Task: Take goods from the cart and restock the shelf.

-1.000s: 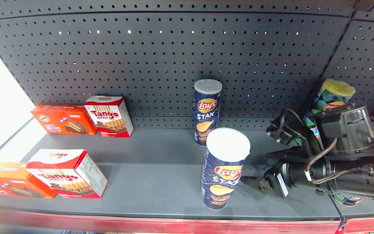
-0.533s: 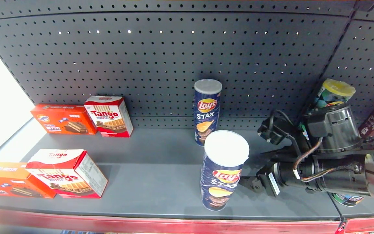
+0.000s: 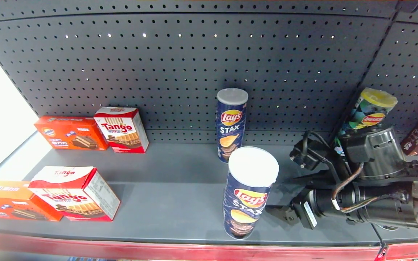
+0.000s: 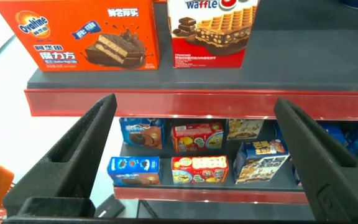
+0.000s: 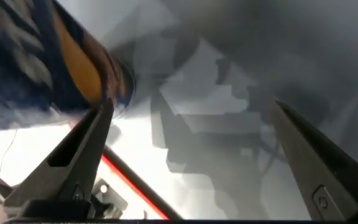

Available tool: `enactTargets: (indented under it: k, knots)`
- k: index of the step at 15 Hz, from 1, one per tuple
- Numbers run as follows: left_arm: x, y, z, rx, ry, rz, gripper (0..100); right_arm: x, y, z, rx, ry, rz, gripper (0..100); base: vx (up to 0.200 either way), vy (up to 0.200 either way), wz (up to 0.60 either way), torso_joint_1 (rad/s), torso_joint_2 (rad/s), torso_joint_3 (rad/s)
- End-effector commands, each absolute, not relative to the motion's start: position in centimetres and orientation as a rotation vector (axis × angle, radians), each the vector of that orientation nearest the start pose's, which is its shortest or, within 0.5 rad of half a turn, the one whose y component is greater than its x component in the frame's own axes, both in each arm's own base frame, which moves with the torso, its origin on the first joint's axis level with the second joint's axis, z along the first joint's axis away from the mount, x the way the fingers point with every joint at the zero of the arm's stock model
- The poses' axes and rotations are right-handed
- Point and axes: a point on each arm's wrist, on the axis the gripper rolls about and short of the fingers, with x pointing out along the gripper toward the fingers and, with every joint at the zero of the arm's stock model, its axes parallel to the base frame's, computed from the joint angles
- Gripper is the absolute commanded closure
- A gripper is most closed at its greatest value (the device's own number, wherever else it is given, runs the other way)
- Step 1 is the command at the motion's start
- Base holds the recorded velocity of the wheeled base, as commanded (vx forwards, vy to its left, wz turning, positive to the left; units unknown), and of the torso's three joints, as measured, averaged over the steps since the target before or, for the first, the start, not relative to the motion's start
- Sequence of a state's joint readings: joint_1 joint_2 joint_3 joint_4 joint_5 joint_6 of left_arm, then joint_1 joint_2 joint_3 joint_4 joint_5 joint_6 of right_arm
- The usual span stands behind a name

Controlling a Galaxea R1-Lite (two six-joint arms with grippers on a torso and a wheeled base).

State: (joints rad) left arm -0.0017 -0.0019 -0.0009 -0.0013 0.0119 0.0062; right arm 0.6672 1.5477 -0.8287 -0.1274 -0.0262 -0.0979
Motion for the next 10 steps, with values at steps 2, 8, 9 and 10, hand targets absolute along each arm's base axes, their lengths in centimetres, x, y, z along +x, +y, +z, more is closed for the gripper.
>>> enactTargets:
  k: [2,8,9,10]
  knots:
    - [-2.3,0.0,7.6,0.008,-0.003,0.011,0,18.1,14.5,19.1,-0.290,0.504,0.662,0,0.000,0.000,0.00,0.000,0.00,0.000]
    - [-2.3,0.0,7.6,0.006,-0.003,0.011,0,17.2,15.8,19.7,-0.295,0.474,0.741,0,0.000,0.000,0.00,0.000,0.00,0.000]
    - [-2.3,0.0,7.6,0.006,-0.002,0.011,0,17.3,15.9,19.7,-0.295,0.475,0.741,0,0.000,0.000,0.00,0.000,0.00,0.000]
    - [-2.3,0.0,7.6,0.006,-0.003,0.011,0,17.6,16.1,19.9,-0.294,0.470,0.740,0,0.000,0.000,0.00,0.000,0.00,0.000]
